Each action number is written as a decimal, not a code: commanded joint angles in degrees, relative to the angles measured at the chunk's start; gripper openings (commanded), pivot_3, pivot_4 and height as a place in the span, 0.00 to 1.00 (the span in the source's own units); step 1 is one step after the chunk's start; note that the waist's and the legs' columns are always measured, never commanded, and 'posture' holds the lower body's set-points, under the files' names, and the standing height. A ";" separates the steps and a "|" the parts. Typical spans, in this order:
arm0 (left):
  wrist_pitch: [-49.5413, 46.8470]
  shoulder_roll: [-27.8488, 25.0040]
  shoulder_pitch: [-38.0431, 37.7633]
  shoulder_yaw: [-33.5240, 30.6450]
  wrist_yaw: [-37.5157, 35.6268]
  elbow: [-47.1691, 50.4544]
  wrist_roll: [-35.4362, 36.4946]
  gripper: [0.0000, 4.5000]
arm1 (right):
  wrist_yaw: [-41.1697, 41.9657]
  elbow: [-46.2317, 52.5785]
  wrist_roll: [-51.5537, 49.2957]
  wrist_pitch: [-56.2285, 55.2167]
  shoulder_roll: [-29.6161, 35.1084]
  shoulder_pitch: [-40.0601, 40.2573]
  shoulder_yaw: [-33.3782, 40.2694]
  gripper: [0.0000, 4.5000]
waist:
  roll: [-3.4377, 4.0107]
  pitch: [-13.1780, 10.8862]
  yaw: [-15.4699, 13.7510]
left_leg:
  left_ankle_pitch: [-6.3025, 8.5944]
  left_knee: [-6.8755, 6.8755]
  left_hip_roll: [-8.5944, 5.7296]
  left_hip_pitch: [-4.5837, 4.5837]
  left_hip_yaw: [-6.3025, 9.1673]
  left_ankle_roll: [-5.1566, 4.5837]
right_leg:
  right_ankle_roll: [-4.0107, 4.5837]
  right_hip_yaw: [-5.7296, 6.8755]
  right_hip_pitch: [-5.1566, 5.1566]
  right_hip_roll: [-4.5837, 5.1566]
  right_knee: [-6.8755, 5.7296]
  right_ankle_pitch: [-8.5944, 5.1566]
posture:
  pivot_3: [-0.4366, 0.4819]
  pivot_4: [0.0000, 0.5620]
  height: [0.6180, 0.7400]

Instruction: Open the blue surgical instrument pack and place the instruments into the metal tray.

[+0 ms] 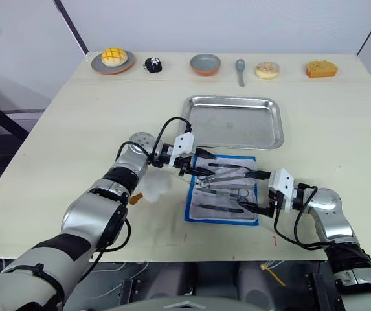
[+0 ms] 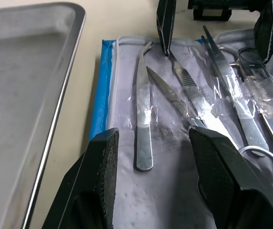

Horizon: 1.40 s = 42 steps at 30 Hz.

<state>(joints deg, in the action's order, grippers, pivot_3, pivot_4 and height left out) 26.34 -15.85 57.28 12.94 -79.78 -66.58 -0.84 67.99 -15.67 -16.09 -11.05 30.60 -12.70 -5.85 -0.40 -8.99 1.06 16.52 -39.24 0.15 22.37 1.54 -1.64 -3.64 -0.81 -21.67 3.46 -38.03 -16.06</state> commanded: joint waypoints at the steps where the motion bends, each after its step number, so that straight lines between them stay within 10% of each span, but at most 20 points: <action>1: 1.69 0.28 1.03 -0.57 0.22 -0.76 -0.87 0.56 | -1.61 -1.83 3.16 3.33 -0.02 1.73 -2.15 1.00 | 0.00 0.00 0.00 | 0.00 0.00 0.00 0.00 0.00 0.00 | 0.00 0.00 0.00 0.00 0.00 0.00 | 0.48 0.27 1.00; 30: 0.71 1.40 1.21 -1.94 1.20 -2.30 -3.04 0.56 | -1.98 0.81 3.37 10.04 0.86 3.79 -3.23 1.00 | -0.29 0.24 -0.14 | 0.00 0.00 0.00 -0.01 0.03 0.00 | 0.00 0.02 0.02 0.00 -0.01 0.00 | 0.48 0.27 1.00; 37: -0.27 1.51 1.41 -1.54 2.45 -3.06 -4.56 0.01 | -2.12 1.02 3.34 9.81 0.61 3.89 -3.33 1.00 | -0.30 0.25 -0.12 | 0.00 0.00 0.00 -0.01 0.04 0.00 | 0.00 0.03 0.02 0.00 -0.01 0.00 | 0.48 0.27 1.00; 42: -0.42 1.39 1.24 -1.27 2.62 -3.34 -5.31 0.01 | -2.28 1.23 3.33 9.64 0.57 4.07 -3.29 1.00 | -0.31 0.26 -0.12 | 0.00 0.00 0.00 -0.01 0.04 0.00 | 0.00 0.04 0.02 0.00 0.00 0.00 | 0.48 0.27 1.00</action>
<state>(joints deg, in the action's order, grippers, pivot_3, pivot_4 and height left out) 26.52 -14.22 58.03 11.30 -77.28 -69.36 -5.10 65.83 -11.68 -16.03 -2.89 30.85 -11.40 -6.30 -0.70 -8.73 0.94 16.52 -39.24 0.15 22.36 1.59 -1.64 -3.64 -0.77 -21.65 3.46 -38.04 -16.06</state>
